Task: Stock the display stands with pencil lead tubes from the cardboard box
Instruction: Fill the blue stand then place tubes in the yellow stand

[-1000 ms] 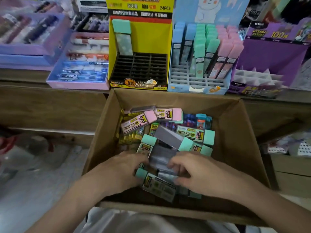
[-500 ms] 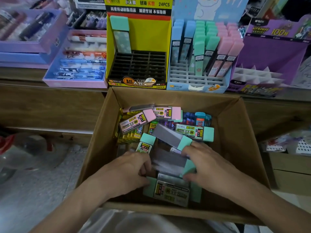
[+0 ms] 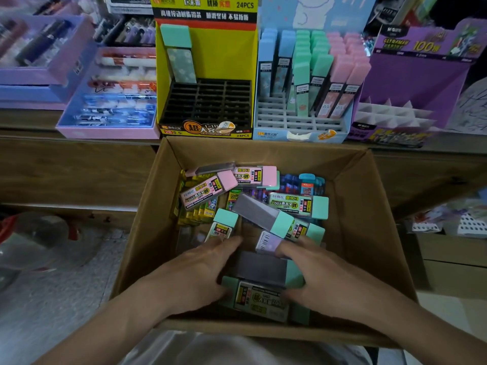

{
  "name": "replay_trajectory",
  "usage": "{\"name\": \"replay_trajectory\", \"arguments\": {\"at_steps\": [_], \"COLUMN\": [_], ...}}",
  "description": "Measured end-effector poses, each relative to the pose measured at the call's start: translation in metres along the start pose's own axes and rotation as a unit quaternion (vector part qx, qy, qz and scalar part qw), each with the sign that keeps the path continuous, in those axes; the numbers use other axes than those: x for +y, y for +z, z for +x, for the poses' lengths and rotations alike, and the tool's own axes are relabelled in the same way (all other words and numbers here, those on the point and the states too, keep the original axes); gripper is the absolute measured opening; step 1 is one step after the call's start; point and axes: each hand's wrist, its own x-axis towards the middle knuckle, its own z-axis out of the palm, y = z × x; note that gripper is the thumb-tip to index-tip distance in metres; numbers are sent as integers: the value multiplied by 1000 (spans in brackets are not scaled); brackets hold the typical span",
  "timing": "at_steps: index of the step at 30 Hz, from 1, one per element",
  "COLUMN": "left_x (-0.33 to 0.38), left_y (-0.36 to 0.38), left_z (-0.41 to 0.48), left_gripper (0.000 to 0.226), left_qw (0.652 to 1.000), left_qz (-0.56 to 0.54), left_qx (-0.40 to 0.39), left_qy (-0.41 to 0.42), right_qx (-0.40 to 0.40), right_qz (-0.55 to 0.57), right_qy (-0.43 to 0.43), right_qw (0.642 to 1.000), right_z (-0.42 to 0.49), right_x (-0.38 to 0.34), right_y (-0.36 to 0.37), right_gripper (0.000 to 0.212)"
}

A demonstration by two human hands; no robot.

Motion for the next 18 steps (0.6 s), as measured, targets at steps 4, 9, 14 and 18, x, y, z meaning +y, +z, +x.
{"name": "replay_trajectory", "arguments": {"at_steps": [4, 9, 14, 18], "left_x": [5, 7, 11, 13], "left_y": [2, 4, 1, 1], "left_z": [0, 0, 1, 0], "left_gripper": [58, 42, 35, 40], "left_qw": [1000, 999, 997, 999], "left_qz": [21, 29, 30, 17], "left_qx": [-3, 30, 49, 4], "left_qy": [9, 26, 48, 34], "right_qx": [-37, -38, -26, -47], "right_qz": [23, 46, 61, 62], "right_qy": [12, 10, 14, 20], "right_qw": [999, 998, 998, 997], "right_z": [-2, -1, 2, 1], "right_x": [-3, -6, -4, -5], "right_y": [0, 2, 5, 5], "right_gripper": [58, 60, 55, 72]}}
